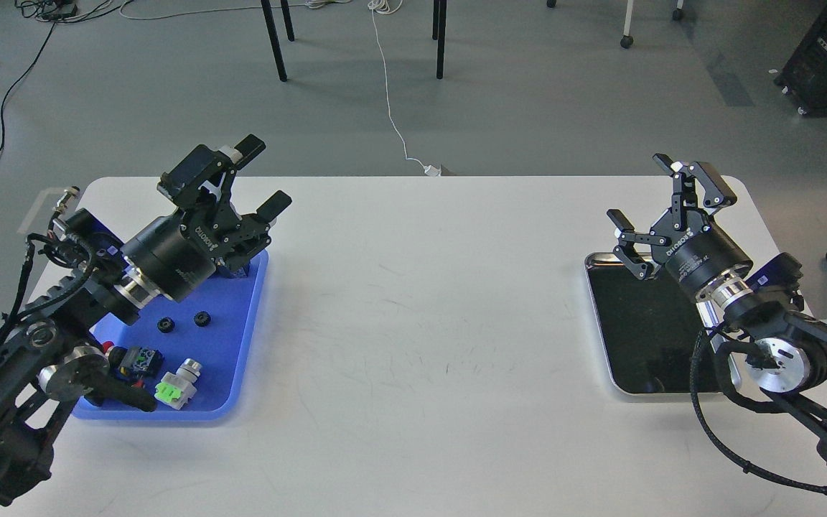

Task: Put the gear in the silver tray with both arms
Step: 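Move the left gripper down into the blue tray, then grasp a small black gear in the blue tray with the left gripper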

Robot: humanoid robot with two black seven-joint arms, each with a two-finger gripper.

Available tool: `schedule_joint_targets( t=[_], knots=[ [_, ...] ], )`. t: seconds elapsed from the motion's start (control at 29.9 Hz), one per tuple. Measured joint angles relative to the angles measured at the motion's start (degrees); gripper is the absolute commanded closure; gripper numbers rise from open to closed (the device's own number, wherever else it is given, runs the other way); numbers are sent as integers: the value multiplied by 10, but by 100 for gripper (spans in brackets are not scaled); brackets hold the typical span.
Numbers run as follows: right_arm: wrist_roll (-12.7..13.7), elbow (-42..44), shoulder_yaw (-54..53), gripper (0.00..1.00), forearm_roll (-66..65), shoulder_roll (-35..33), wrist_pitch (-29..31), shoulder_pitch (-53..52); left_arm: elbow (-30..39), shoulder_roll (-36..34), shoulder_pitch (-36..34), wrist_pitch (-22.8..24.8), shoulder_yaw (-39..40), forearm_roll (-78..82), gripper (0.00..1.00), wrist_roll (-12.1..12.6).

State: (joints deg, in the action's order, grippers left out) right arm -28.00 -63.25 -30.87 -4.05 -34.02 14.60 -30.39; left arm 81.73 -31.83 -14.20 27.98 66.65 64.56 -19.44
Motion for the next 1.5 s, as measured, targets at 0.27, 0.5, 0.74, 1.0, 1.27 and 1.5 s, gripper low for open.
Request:
schedule_joint_targets(
  t=[0.27,0.5,0.74,1.0,1.27,1.5],
  knots=[
    [0,1,-1,1,-1,1,-1,-1,11,-163,-32,0,-67,371,3,-85],
    [0,1,-1,1,-1,-1,-1,0,-46,-200,-87,-80,-206,594,6,-86],
    [0,1,0,1,-1,-1,-1,2,-156,-181,-196,-178,-408,605,8,-86],
    [0,1,0,1,-1,-7,-3,2,-213,-145,-226,-194,-462,605,9,-86],
    [0,0,-1,1,-1,-10,-3,2,-249,-133,-224,-194,-464,605,23,-86],
    [0,0,-1,1,-1,-10,-3,1,-256,-132,-222,-194,-465,604,37,-86]
  ],
)
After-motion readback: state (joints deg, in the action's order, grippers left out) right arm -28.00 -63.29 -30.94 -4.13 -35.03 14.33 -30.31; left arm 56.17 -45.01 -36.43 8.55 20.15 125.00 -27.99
